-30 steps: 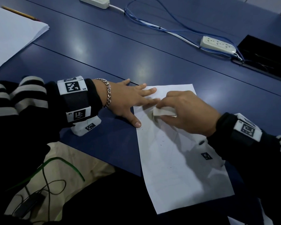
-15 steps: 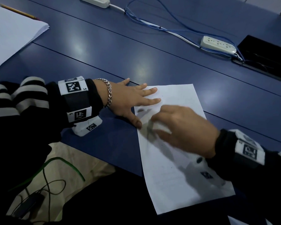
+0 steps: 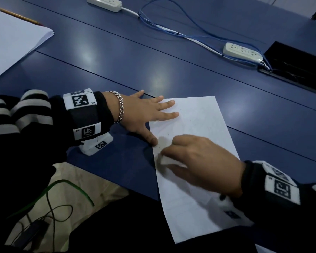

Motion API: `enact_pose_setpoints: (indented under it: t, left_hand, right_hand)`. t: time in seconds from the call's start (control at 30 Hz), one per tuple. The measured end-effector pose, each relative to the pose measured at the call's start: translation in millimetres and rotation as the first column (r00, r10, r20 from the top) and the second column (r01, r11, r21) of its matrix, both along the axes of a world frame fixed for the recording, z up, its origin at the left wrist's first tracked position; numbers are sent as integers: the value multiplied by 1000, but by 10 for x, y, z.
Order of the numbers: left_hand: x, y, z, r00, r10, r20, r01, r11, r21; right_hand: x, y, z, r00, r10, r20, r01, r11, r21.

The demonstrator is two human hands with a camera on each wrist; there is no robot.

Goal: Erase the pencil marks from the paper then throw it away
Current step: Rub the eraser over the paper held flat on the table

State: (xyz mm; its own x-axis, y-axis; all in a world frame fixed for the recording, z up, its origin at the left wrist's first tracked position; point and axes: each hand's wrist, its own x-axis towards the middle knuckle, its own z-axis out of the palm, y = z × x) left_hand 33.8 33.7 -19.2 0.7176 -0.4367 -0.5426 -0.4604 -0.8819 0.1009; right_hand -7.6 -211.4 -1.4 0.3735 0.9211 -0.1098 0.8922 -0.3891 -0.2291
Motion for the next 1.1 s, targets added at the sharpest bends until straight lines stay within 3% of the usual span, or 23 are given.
enact_pose_setpoints:
  t: [0.1, 0.2, 0.3, 0.53, 0.77, 1.0, 1.1]
  left_hand:
    - [-32, 22, 3, 997, 4, 72, -2, 1000, -28]
    - [-60, 60, 36, 986, 27, 167, -6, 992, -125]
    - [-56, 132, 96, 982, 67, 177, -27, 976, -216]
    - [-98, 273, 152, 998, 38, 46, -22, 949, -316]
    - [-37, 215, 101, 1000, 10, -17, -9, 1000, 11]
    - [11, 197, 112, 997, 34, -64, -30, 998, 58]
    - [15, 219, 96, 996, 39, -79, -35, 998, 57]
  right_hand:
    - [285, -225, 13, 983, -185, 16, 183, 981, 68]
    - [425, -446, -24, 957, -287, 37, 286, 958, 31]
    - [453, -497, -62, 959, -282, 4, 282, 959, 7]
    - [598, -405, 95, 976, -209, -60, 204, 976, -76]
    - [493, -18, 73, 990, -82, -111, 79, 996, -27]
    - [567, 270, 6, 995, -83, -61, 84, 996, 3]
    - [466, 259, -1, 996, -4, -91, 4, 1000, -9]
